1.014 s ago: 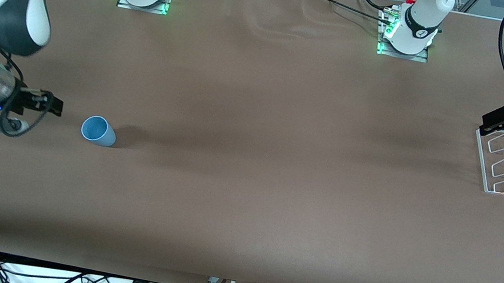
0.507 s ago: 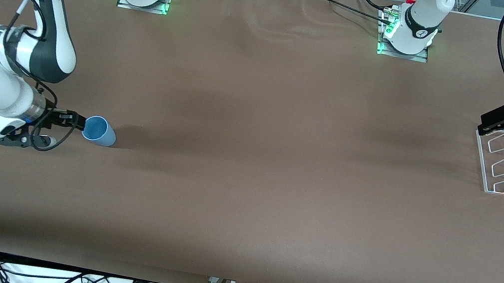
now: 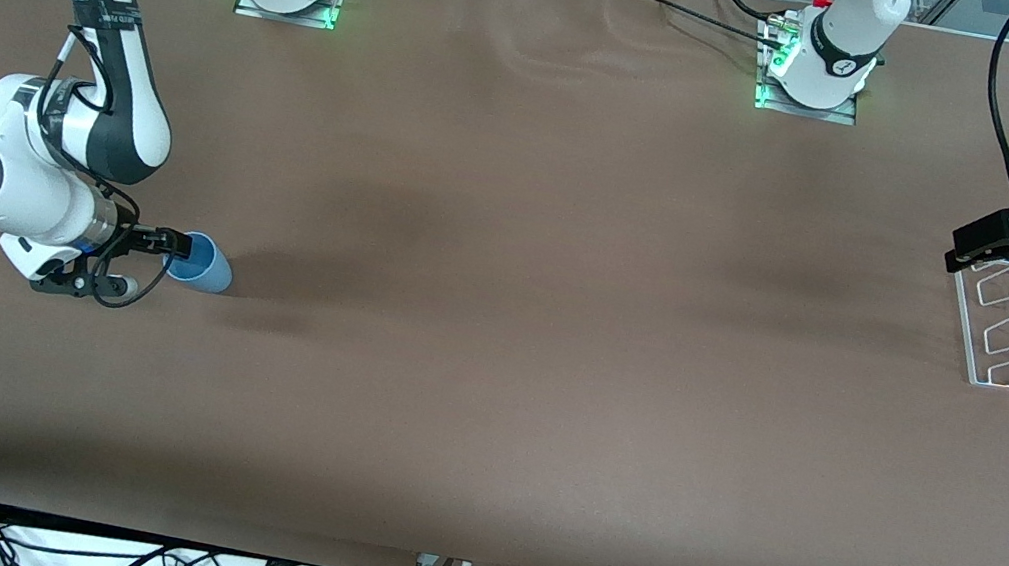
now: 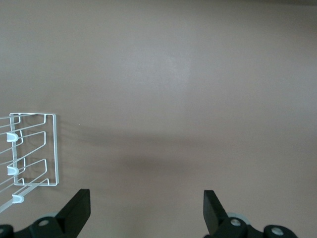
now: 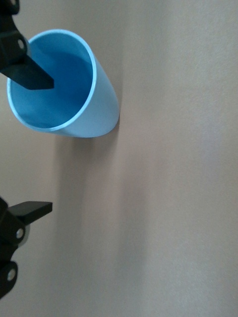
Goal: Transfer cup to left arm and place on rack
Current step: 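Reach the right gripper to the blue cup and close on it, then lift the blue cup with the right gripper while the left gripper approaches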
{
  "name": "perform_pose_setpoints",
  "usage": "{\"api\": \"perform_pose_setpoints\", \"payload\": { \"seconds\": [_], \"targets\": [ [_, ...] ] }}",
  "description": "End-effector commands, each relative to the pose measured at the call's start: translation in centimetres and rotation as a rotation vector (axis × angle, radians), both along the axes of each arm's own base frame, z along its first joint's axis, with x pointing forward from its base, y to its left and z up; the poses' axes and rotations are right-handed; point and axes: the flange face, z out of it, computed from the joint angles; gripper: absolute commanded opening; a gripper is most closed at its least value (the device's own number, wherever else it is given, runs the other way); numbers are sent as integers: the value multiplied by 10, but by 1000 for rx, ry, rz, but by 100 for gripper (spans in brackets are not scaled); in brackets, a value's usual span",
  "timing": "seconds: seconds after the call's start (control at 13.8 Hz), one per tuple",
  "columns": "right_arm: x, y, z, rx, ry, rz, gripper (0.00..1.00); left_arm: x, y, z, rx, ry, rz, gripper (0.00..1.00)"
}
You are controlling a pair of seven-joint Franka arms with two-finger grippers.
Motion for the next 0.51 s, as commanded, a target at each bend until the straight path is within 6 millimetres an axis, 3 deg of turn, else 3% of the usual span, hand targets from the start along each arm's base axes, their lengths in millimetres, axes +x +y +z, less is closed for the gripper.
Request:
{"api": "perform_pose_setpoints", "payload": {
  "seconds": [0.0,0.07,0.14,0.22,0.36,0.43],
  "targets": [
    [-1,-1,-9,13,-8,-21,99,2,-4,3,-7,-10,3,100],
    [-2,-1,-12,13,-5,-21,84,2,-4,3,-7,-10,3,100],
    [-2,-1,-12,13,-2,-22,57,5,-5,-2,-6,-2,3,100],
    [-2,-1,-13,14,2,-23,41,5,-5,-2,-6,-4,3,100],
    [-2,-1,-22,14,10,-23,37,14,-12,-9,-4,-28,-10,100],
    [-2,-1,-24,15,13,-24,24,14,-20,-8,-2,-30,-22,100]
  ]
}}
